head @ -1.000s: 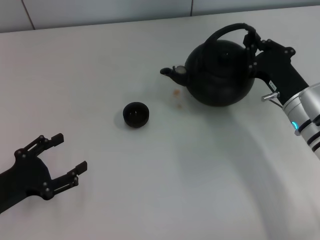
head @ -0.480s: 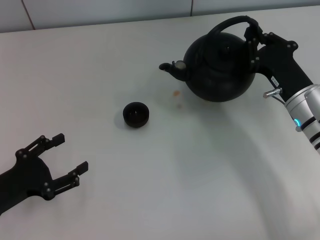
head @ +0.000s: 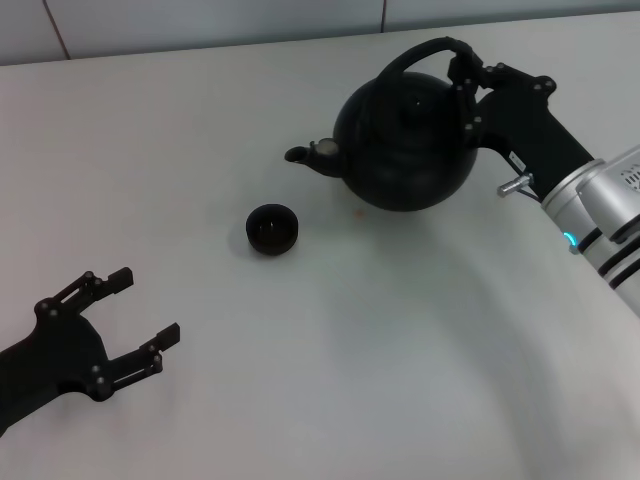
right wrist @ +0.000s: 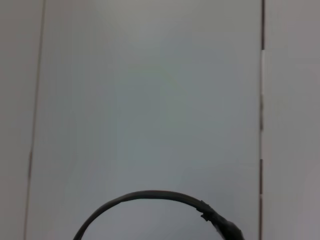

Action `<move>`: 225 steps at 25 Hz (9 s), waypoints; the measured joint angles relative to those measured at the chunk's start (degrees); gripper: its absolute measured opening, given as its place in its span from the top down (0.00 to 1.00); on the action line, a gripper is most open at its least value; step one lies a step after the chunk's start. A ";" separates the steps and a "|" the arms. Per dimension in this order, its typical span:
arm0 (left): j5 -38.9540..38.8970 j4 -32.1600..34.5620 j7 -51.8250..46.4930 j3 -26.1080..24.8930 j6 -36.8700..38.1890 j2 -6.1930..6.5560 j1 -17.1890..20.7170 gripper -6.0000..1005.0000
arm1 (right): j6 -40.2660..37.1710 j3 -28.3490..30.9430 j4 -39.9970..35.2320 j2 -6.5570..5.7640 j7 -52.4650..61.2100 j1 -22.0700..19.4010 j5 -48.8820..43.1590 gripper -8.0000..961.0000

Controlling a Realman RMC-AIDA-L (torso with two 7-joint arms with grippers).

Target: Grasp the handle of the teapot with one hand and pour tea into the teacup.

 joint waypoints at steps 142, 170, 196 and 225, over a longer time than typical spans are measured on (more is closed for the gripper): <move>-1.58 -1.76 0.17 -0.18 -0.37 -0.01 -1.48 0.14 | 3.41 7.59 -7.82 0.00 13.85 -1.40 -9.66 0.92; -1.58 -2.09 0.15 -0.17 -0.45 0.00 -1.59 0.14 | 7.49 7.57 -7.53 0.00 14.13 -0.98 -9.79 0.91; -2.46 -2.10 -0.19 -0.17 -0.44 0.00 -1.58 0.14 | 6.96 7.64 -7.78 0.00 13.82 -1.61 -9.66 0.35; -2.05 -2.09 -0.45 0.32 0.68 0.31 -1.60 0.14 | -26.21 6.61 -25.85 -1.38 37.07 -12.57 -38.16 0.35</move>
